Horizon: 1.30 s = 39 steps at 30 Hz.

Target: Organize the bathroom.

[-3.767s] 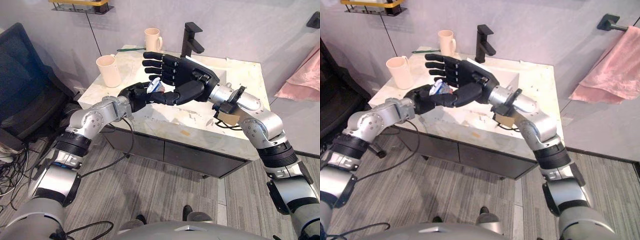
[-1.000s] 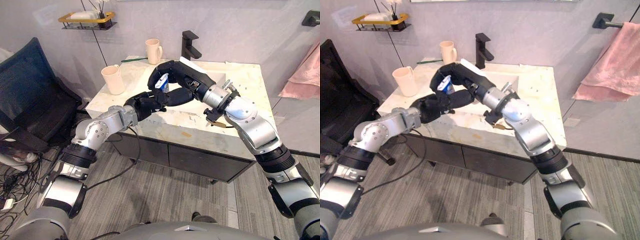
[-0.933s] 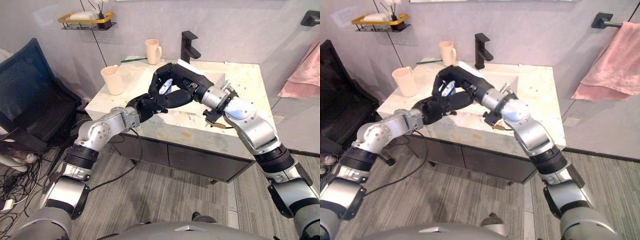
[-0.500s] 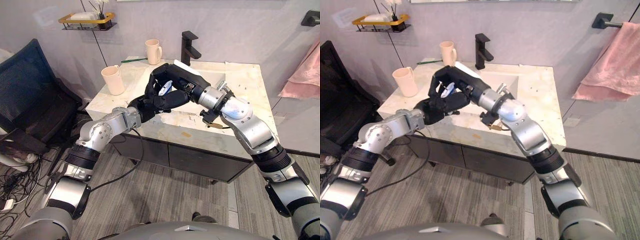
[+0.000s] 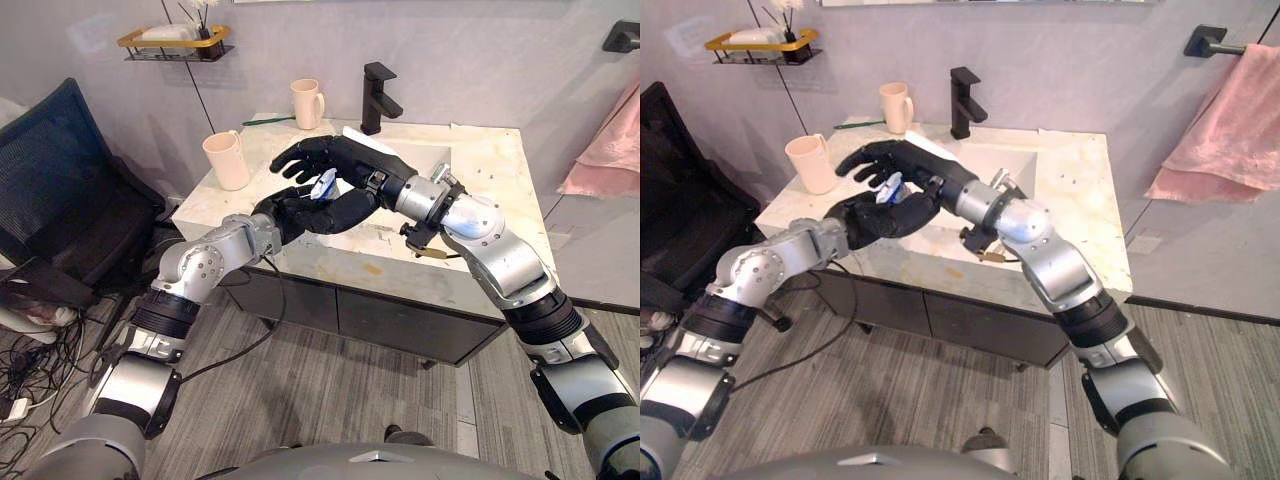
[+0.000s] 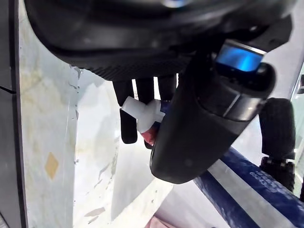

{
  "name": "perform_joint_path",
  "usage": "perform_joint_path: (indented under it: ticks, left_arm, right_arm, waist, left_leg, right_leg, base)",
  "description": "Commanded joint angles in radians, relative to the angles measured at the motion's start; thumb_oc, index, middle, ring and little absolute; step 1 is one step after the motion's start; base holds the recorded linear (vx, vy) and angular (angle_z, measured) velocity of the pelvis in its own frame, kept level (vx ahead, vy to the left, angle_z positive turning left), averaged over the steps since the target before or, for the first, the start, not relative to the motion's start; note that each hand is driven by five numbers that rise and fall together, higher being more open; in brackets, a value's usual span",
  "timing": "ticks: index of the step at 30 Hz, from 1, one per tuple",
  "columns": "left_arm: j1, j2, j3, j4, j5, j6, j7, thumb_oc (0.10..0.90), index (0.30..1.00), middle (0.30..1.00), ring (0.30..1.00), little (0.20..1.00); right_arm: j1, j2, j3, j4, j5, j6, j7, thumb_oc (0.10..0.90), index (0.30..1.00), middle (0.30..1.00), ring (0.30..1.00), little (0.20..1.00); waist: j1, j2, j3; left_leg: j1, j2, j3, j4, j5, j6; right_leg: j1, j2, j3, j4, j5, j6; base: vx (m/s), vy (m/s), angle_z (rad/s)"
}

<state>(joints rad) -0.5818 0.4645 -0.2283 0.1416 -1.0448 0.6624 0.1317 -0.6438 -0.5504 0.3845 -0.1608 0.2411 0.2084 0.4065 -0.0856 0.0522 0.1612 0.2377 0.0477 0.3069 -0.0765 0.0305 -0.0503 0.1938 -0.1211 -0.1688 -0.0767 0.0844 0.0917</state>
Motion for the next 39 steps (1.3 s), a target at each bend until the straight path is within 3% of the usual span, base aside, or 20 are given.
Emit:
perform_joint_path:
  ticks: [1,28,29,30,32,39]
  left_arm:
    - [-0.075,0.020,0.112,0.005,-0.002,-0.130,-0.026,0.400,0.300,0.300,0.300,0.300]
    - [-0.046,0.050,0.148,0.026,0.043,-0.100,-0.048,0.400,0.300,0.300,0.300,0.300]
    - [-0.045,0.052,0.148,0.026,0.039,-0.100,-0.050,0.400,0.300,0.300,0.300,0.300]
    - [-0.045,0.052,0.150,0.027,0.043,-0.097,-0.056,0.400,0.300,0.300,0.300,0.300]
    - [-0.047,0.054,0.151,0.032,0.043,-0.098,-0.061,0.400,0.300,0.300,0.300,0.300]
    - [-0.051,0.050,0.146,0.031,0.040,-0.097,-0.052,0.400,0.300,0.300,0.300,0.300]
  right_arm:
    - [-0.107,0.041,-0.030,-0.046,0.017,-0.069,-0.023,0.800,0.900,0.900,0.900,0.900]
    - [-0.092,0.028,-0.057,-0.040,0.013,-0.082,-0.017,0.800,0.900,0.900,0.900,0.900]
    - [-0.094,0.025,-0.056,-0.041,0.020,-0.076,-0.017,0.770,0.855,0.855,0.855,0.855]
    - [-0.092,0.025,-0.057,-0.040,0.022,-0.078,-0.017,0.554,0.531,0.531,0.531,0.531]
    - [-0.092,0.028,-0.058,-0.037,0.027,-0.078,-0.018,0.400,0.300,0.300,0.300,0.300]
    - [-0.092,0.038,-0.053,-0.034,0.027,-0.068,-0.022,0.400,0.300,0.300,0.300,0.300]
  waist:
    - [0.017,0.014,-0.118]
    - [0.021,0.020,-0.123]
    - [0.022,0.020,-0.123]
    - [0.023,0.020,-0.122]
    - [0.023,0.021,-0.123]
    - [0.022,0.023,-0.123]
  left_leg:
    - [-0.014,0.059,-0.040,0.080,-0.048,-0.016]
    - [-0.013,0.054,-0.040,0.083,-0.053,-0.015]
    - [-0.013,0.054,-0.041,0.084,-0.053,-0.015]
    - [-0.014,0.054,-0.042,0.086,-0.053,-0.015]
    - [-0.013,0.054,-0.042,0.086,-0.054,-0.015]
    - [-0.014,0.054,-0.041,0.089,-0.057,-0.014]
  right_leg:
    - [-0.070,-0.016,0.020,0.114,-0.097,0.045]
    - [-0.068,-0.022,0.012,0.120,-0.102,0.045]
    - [-0.067,-0.022,0.013,0.121,-0.103,0.044]
    - [-0.067,-0.023,0.012,0.123,-0.103,0.044]
    - [-0.066,-0.024,0.011,0.123,-0.103,0.044]
    - [-0.068,-0.026,0.011,0.127,-0.106,0.045]
  base:
    - [0.00,0.000,0.00]
    - [0.00,0.000,0.00]
    - [0.00,0.000,0.00]
    - [0.00,0.000,0.00]
    - [0.00,0.000,0.00]
    - [0.01,0.002,0.01]
